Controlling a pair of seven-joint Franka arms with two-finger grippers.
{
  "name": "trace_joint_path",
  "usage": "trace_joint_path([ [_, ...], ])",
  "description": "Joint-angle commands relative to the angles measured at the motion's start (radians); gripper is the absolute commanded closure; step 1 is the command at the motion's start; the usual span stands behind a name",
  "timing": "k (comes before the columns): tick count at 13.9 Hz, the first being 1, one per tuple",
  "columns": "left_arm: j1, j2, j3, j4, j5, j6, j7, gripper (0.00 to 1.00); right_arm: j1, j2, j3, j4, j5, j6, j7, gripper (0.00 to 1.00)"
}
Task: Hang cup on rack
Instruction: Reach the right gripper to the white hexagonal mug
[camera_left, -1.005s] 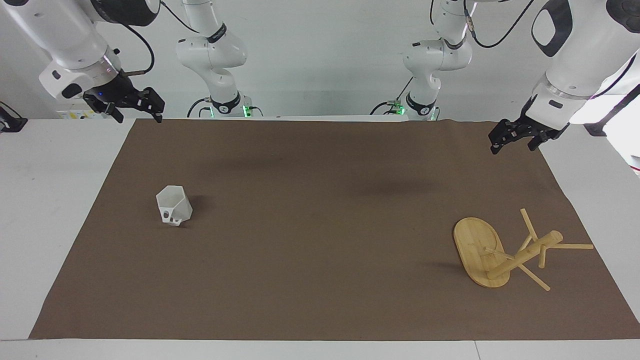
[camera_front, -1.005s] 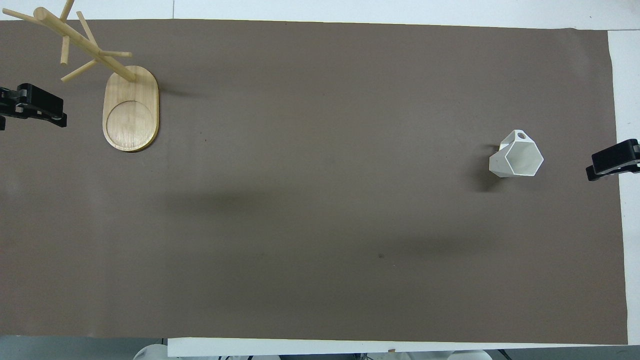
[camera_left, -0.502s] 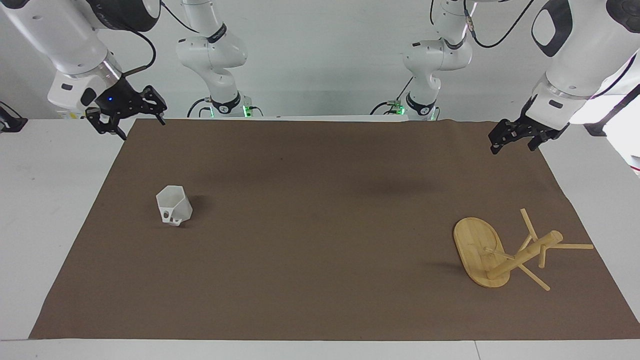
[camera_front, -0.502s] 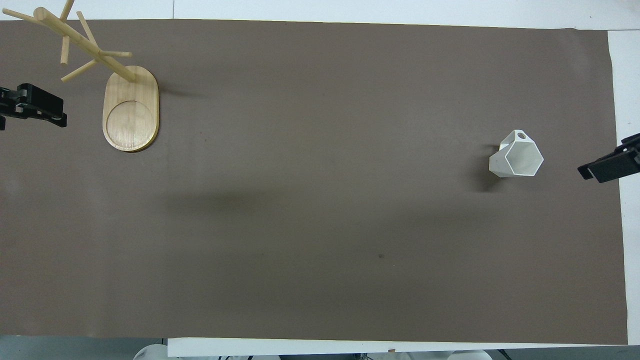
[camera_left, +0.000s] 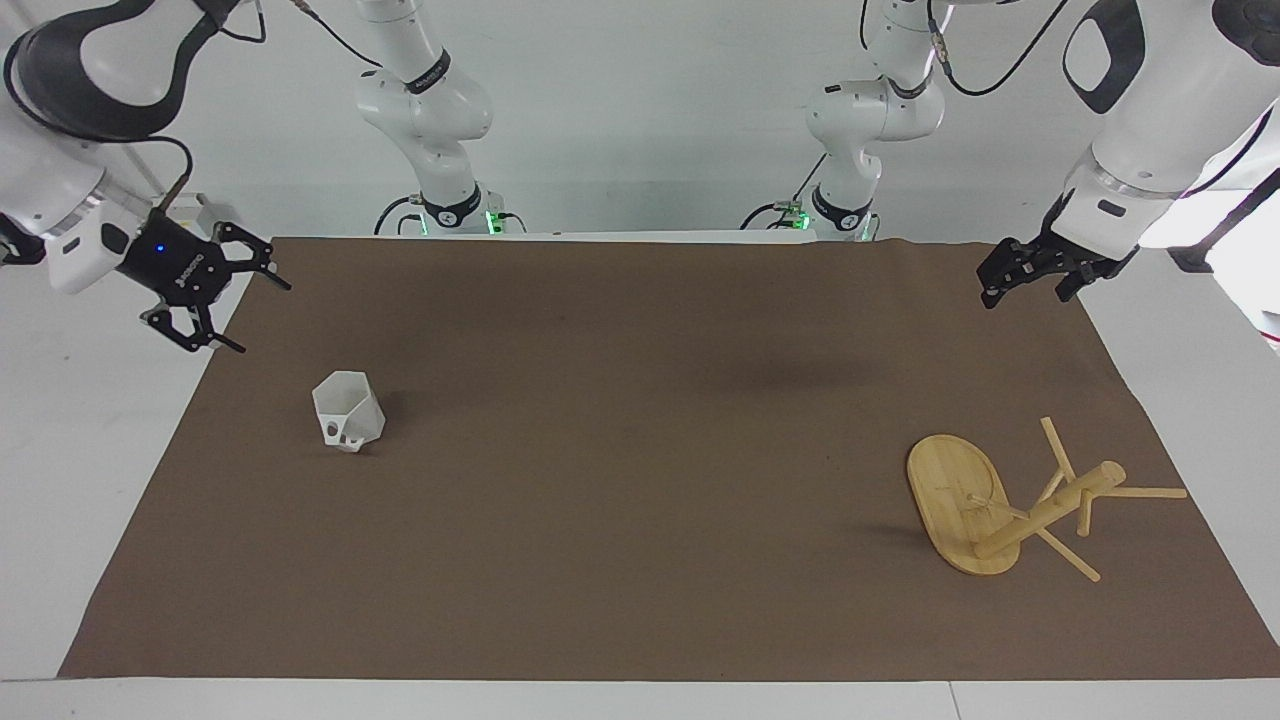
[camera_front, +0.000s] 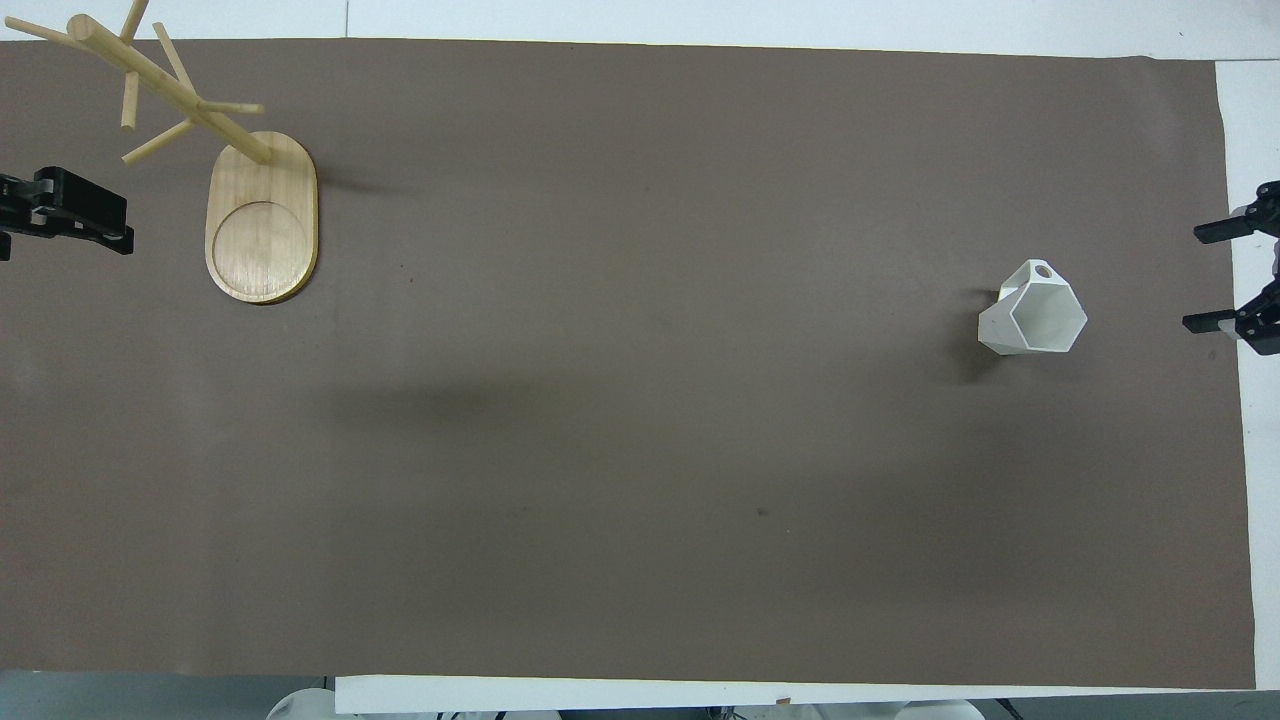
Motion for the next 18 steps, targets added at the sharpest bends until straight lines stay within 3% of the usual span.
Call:
trace_joint_path([
  [1, 0.012, -0.03, -0.006, -0.035, -0.002, 0.002, 0.008, 0.0, -0.105, 0.179, 0.017, 0.054, 0.14, -0.065, -0.28, 0.0],
  [4, 0.012, -0.031, -0.006, -0.035, -0.002, 0.002, 0.008, 0.0, -0.202, 0.346, 0.029, 0.121, 0.249, -0.187, -0.472, 0.0],
  [7, 0.012, -0.03, -0.006, -0.035, -0.002, 0.002, 0.008, 0.0, -0.256, 0.402, 0.07, 0.12, 0.277, -0.222, -0.59, 0.0],
  [9, 0.012, -0.03, -0.006, -0.035, -0.002, 0.002, 0.008, 0.0, -0.277, 0.486, 0.107, 0.12, 0.343, -0.234, -0.673, 0.0],
  [18, 0.012, -0.03, -0.006, -0.035, -0.002, 0.002, 0.008, 0.0, -0.25, 0.489, 0.109, 0.046, 0.388, -0.167, -0.746, 0.0],
])
